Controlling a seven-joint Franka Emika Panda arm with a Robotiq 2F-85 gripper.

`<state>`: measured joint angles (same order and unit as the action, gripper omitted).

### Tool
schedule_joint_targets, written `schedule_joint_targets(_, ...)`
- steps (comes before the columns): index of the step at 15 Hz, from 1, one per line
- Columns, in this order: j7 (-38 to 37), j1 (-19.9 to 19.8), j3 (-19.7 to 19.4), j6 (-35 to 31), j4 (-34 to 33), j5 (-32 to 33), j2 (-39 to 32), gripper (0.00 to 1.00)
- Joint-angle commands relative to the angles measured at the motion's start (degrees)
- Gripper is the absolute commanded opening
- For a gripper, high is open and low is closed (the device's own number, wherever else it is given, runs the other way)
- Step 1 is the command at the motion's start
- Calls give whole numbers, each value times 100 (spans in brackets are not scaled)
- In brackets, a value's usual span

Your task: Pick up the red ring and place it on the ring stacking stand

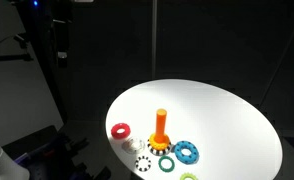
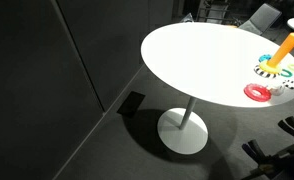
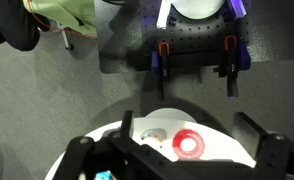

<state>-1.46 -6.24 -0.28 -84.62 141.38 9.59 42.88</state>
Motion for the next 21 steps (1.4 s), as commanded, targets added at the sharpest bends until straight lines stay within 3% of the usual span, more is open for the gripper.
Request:
schedule_joint_targets(1, -57, 108, -78, 20, -12, 38, -4, 100)
schedule_joint_targets(5, -57, 108, -78, 19, -12, 38, -4, 100)
schedule_joint_targets(10, -369, 26, -57, -496, -79, 56, -331, 100)
schedule_joint_targets(21, -872, 45, 93, -2568, -102, 82, -1615, 100)
